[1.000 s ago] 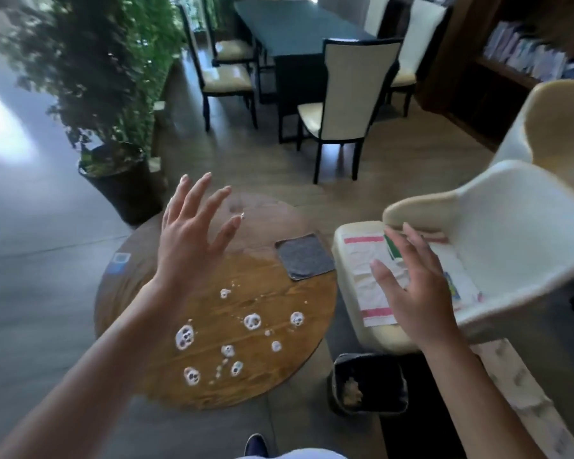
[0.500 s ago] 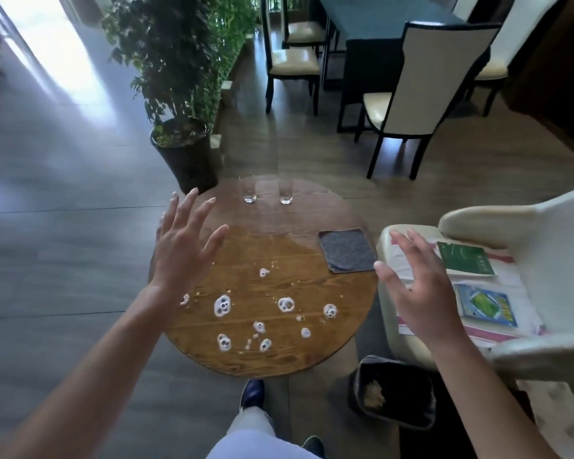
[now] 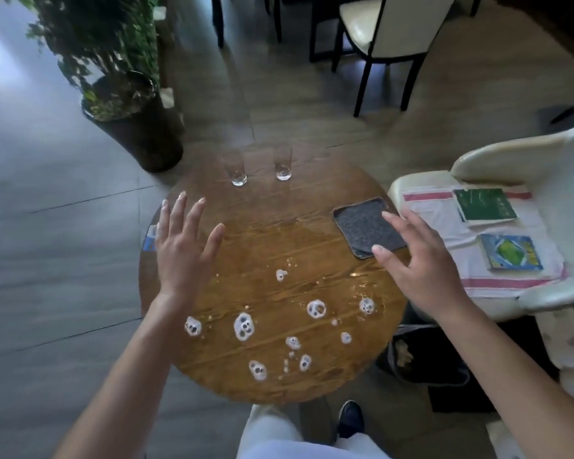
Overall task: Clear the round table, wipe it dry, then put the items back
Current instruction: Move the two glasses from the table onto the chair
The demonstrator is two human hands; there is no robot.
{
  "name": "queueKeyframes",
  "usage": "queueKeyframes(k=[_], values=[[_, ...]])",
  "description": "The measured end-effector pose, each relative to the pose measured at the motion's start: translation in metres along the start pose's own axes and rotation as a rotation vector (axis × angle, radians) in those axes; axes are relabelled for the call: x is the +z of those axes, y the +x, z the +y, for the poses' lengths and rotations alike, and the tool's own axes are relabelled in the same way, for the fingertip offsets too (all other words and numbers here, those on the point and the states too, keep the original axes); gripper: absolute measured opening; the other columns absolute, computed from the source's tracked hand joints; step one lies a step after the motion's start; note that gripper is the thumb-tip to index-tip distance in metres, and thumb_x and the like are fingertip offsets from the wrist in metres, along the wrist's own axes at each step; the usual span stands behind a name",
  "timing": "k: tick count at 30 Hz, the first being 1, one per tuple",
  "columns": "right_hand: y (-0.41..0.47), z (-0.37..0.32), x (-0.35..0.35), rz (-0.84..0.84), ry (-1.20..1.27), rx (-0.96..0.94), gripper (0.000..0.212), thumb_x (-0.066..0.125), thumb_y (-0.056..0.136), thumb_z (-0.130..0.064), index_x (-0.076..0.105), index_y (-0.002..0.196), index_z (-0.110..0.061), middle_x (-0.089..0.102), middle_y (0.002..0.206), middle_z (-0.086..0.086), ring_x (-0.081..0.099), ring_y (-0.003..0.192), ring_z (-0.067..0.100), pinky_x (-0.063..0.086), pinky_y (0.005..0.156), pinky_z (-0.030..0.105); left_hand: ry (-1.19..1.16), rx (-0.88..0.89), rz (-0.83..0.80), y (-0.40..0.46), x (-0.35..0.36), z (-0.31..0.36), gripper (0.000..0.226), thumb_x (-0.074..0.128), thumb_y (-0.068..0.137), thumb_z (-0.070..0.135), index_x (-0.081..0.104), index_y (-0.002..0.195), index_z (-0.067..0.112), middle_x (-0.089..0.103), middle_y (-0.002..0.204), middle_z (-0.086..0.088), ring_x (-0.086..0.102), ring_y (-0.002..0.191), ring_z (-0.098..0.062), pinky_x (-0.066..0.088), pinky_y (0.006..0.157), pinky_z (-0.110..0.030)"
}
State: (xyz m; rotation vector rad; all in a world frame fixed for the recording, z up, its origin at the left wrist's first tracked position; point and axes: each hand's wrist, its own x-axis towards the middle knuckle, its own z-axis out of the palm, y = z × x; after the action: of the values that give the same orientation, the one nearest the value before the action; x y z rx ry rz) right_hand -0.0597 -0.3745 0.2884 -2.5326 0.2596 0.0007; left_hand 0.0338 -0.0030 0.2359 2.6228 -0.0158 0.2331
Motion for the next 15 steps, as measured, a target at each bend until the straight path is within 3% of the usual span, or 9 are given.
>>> queueKeyframes(k=[6,15], values=[[0.070,-0.024,0.053,-0.068,-0.056,0.056,0.060,0.058,0.099,-0.051,0.039,0.155,-0.040,0.027,0.168,-0.009,0.026,0.153,0.018,0.032,0.118,0.045,-0.143,-0.123,-0.095,0.078,0.024,-0.051,0.061,0.055,0.101,0.051,0.040,0.155,0.028,0.025,0.169,0.001,0.012,0.158,-0.022,0.019,0.127,-0.048],[0.172,-0.038,0.133,-0.124,-0.117,0.027,0.064,0.059,0.098,-0.053,0.034,0.156,-0.041,0.024,0.169,-0.007,0.025,0.154,0.022,0.036,0.117,0.051,-0.094,-0.026,-0.175,0.172,0.077,-0.105,0.062,0.057,0.100,0.052,0.040,0.155,0.030,0.033,0.166,0.002,0.021,0.156,-0.023,0.023,0.125,-0.046]])
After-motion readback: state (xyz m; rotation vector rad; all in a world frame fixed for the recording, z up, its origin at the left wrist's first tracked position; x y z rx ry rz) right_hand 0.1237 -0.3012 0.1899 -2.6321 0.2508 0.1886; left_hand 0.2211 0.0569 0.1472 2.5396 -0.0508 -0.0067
